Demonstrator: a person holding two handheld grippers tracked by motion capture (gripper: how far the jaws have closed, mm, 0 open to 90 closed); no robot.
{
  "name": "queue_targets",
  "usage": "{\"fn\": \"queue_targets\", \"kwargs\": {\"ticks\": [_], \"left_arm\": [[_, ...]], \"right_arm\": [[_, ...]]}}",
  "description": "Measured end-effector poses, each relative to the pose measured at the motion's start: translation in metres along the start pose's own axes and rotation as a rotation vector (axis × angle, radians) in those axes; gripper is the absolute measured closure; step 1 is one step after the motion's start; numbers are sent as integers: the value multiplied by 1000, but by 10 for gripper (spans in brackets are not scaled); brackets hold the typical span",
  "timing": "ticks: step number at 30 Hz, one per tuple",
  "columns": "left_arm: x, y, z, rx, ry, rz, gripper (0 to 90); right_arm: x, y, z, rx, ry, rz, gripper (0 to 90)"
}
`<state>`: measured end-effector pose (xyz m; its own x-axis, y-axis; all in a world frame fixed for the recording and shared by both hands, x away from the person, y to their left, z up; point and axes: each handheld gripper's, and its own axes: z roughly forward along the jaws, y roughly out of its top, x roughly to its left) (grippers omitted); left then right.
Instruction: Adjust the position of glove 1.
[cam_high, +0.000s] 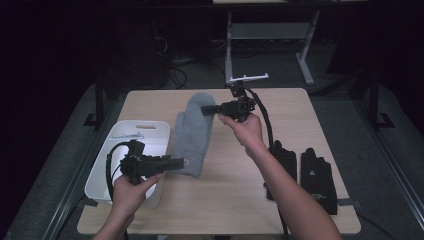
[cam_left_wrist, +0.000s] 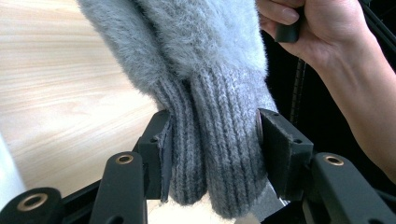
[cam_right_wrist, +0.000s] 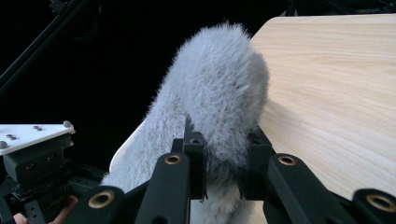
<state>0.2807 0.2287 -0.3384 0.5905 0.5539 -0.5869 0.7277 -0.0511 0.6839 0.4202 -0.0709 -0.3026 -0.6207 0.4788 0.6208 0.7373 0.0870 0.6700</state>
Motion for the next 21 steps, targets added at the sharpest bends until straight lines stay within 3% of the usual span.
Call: {"fn": "queue_targets", "kwargs": {"ticks": [21], "left_arm": [[13, -1, -41, -49, 40, -23, 492]], "right_arm": [[29, 21, 40, 23, 31, -34, 762]]}}
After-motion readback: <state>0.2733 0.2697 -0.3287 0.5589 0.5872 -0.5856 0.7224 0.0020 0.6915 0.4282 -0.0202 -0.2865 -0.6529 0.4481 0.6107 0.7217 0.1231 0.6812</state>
